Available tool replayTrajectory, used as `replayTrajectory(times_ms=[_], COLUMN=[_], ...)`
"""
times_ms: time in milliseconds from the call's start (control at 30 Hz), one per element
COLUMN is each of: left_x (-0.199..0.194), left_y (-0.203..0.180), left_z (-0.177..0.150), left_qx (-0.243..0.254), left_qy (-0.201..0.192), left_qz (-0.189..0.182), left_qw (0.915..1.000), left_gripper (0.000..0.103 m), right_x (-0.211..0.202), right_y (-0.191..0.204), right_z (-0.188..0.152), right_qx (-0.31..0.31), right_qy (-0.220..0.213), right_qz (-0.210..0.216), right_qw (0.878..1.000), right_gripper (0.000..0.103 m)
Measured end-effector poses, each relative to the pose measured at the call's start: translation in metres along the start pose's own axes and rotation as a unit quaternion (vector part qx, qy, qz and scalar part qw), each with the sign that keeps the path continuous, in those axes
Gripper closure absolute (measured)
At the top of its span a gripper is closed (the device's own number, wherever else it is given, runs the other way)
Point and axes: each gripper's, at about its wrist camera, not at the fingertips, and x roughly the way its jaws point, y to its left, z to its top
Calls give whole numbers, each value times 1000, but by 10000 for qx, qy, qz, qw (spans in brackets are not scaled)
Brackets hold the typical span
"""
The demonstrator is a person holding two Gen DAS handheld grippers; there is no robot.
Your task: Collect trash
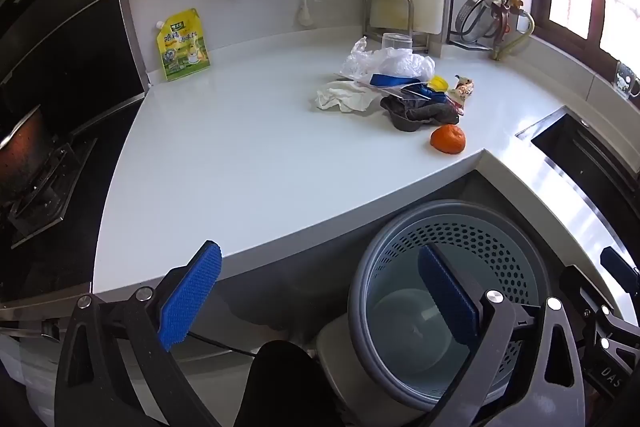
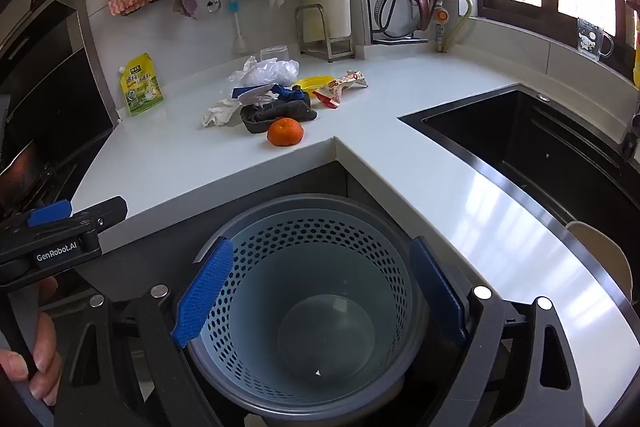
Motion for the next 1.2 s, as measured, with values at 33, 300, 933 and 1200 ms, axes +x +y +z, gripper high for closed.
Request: replayTrajectory(times_ms=[33,300,933,1200], left_x=[0,0,3,2], left_y=[0,0,-2,-2], left_z=[0,0,-2,-1], left_qx=[5,6,14,19], left_qy=[7,14,15,14], left_qz=[10,2,16,26], left_qw=[10000,10000,10000,10000], left_gripper=[6,6,6,6], right_x=[0,-1,-1,-1], right_y=[0,-1,-4,-3], right_z=[0,-1,-1,-1], right_qx=[-2,16,26,27], right_qy=[-9,-6,-20,-31], right_qz=[-7,0,7,5], right_qw=[10000,10000,10000,10000], right_gripper=[18,18,17,18])
